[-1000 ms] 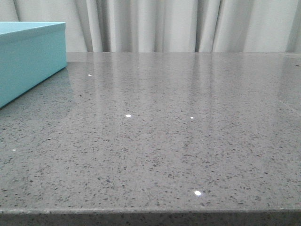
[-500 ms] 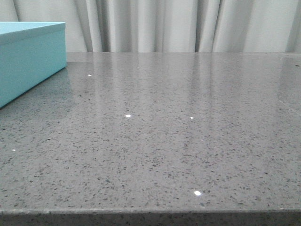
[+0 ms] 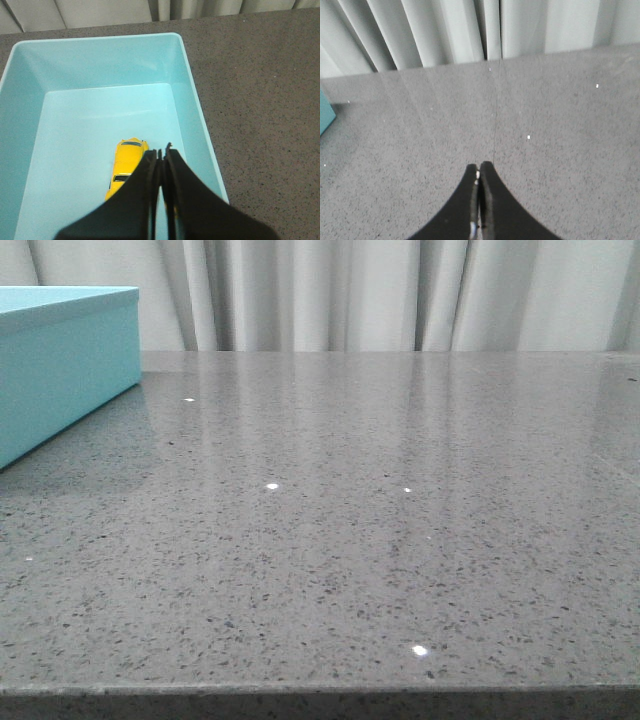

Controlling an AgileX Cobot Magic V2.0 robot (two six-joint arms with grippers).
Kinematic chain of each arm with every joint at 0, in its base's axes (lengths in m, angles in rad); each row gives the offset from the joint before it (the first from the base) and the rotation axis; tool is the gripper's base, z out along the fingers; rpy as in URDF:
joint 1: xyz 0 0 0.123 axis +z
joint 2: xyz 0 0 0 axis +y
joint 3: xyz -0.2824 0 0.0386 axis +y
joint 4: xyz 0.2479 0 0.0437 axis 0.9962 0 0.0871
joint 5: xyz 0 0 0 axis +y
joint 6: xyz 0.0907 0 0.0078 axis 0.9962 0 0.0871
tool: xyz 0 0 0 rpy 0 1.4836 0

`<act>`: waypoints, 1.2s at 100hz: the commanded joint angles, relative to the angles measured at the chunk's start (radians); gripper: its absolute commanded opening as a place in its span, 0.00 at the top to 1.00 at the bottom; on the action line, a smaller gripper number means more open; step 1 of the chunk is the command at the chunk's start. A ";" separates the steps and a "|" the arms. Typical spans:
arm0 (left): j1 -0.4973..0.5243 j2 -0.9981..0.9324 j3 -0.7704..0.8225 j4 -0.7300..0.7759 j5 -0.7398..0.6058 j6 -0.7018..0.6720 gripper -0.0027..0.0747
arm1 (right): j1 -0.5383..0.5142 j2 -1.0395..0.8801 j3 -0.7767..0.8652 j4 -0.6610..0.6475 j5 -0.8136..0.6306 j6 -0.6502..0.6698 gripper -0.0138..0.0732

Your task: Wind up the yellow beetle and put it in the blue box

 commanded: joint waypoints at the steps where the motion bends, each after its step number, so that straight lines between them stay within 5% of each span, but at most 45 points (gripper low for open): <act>1: 0.000 -0.068 0.063 -0.045 -0.153 0.004 0.99 | -0.001 -0.046 0.011 -0.049 -0.124 -0.010 0.92; 33: 0.000 -0.328 0.385 -0.049 -0.364 0.004 0.99 | -0.001 -0.243 0.212 -0.124 -0.287 -0.010 0.92; 62: 0.000 -0.536 0.579 -0.049 -0.414 0.004 0.99 | -0.001 -0.400 0.352 -0.142 -0.337 -0.010 0.92; 120: 0.000 -0.724 0.700 -0.052 -0.406 0.004 0.99 | -0.001 -0.531 0.385 -0.215 -0.331 -0.010 0.92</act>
